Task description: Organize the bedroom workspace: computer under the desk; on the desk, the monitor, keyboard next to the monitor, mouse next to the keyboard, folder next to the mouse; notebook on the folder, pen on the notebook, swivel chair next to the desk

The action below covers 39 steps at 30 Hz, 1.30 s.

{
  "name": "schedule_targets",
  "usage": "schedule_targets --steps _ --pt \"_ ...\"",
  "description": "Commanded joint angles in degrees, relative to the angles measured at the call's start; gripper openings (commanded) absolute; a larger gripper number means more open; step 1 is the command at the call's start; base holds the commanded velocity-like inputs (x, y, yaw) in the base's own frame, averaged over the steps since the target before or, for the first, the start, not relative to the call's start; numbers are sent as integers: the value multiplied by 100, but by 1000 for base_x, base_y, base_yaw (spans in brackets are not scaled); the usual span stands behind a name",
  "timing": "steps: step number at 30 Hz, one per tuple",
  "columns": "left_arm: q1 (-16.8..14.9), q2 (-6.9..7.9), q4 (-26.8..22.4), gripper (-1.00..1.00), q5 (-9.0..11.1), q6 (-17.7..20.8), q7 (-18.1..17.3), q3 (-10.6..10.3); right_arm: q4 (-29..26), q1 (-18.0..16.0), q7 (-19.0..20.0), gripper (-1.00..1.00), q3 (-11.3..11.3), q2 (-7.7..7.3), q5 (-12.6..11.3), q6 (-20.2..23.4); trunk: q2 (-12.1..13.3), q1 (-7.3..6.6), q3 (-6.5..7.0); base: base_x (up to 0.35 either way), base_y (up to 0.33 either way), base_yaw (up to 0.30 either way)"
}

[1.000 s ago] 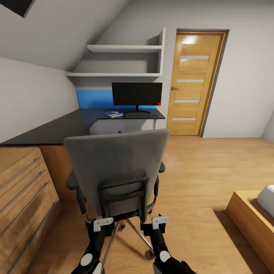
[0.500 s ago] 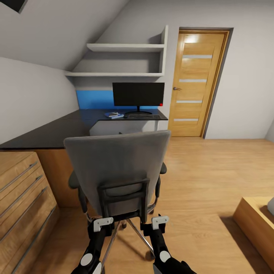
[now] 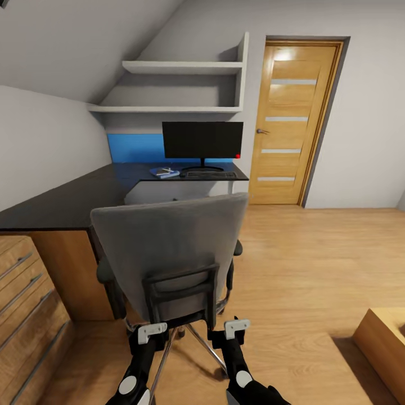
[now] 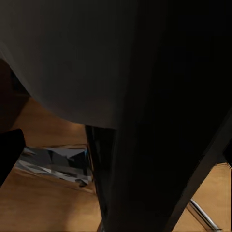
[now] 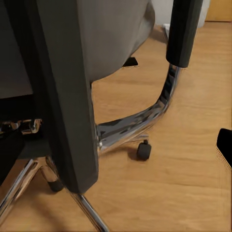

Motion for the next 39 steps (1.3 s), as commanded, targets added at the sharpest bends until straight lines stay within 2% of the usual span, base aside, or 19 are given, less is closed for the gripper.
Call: schedule_targets --steps 1,9,39 --pt "-7 3 2 100 41 -26 29 -29 3 -7 -40 100 49 -4 -35 -18 -2 2 -5 272 -190 0" --pt "-7 6 9 100 41 -25 29 -30 3 -7 -40 100 49 -9 -35 -18 -2 2 -5 271 -97 0" --pt "-7 -2 16 100 41 -25 29 -30 3 -7 -40 100 49 -6 -35 -18 -2 2 -5 203 -2 0"
